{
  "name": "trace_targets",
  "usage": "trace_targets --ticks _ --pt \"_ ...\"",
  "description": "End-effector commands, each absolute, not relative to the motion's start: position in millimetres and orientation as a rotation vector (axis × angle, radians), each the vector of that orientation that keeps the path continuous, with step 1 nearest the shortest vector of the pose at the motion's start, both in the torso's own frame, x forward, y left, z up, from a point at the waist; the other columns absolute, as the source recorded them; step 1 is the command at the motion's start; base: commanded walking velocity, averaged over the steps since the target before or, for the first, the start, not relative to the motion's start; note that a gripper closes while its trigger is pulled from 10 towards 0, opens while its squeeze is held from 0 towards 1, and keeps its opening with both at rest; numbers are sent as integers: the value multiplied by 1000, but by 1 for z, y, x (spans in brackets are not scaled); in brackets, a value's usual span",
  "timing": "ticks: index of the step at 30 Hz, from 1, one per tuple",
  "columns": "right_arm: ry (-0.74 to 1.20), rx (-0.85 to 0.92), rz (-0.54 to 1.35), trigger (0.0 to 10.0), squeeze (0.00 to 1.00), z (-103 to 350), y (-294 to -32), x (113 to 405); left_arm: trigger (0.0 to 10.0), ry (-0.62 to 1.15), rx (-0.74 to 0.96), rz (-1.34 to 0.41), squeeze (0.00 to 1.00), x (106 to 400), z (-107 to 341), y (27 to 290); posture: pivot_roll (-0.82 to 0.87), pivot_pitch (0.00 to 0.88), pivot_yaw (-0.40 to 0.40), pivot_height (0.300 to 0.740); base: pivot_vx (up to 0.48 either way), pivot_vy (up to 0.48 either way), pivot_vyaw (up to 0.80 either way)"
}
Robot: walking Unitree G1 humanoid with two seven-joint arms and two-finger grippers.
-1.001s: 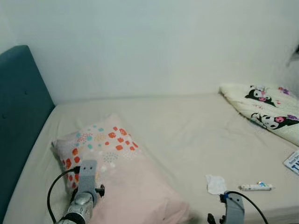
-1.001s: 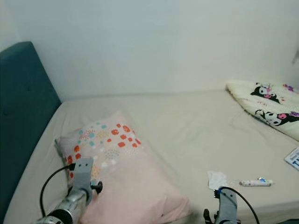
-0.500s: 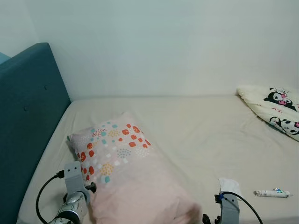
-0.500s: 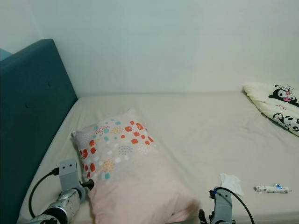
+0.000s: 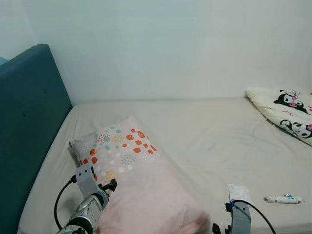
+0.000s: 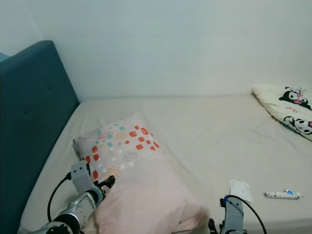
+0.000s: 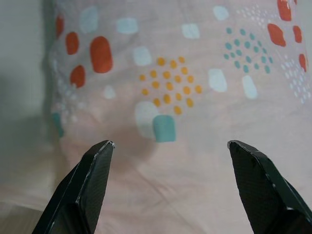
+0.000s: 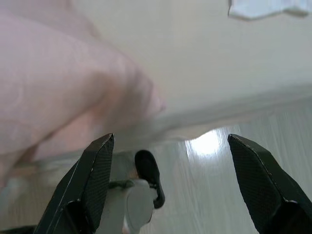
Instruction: Clean up the room
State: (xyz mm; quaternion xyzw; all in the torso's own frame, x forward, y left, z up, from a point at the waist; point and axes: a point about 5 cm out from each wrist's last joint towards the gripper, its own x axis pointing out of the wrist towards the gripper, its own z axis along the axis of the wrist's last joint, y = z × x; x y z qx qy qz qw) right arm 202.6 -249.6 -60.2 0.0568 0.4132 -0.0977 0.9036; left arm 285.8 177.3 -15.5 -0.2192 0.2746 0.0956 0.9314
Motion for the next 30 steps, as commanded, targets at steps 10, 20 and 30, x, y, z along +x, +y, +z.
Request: trace_targets --ticks 10,20,30 --pt "735 134 -210 10000 0 -43 -257 225 10000 526 -432 236 0 292 -8 191 -60 0 38 626 0 0 0" --pt "601 162 -193 10000 0 -24 -262 244 10000 516 -571 246 0 296 -5 186 -82 0 44 616 0 0 0" --pt "513 178 -182 10000 0 -12 -266 253 10000 396 -1074 -7 0 312 12 145 -120 0 57 616 0 0 0"
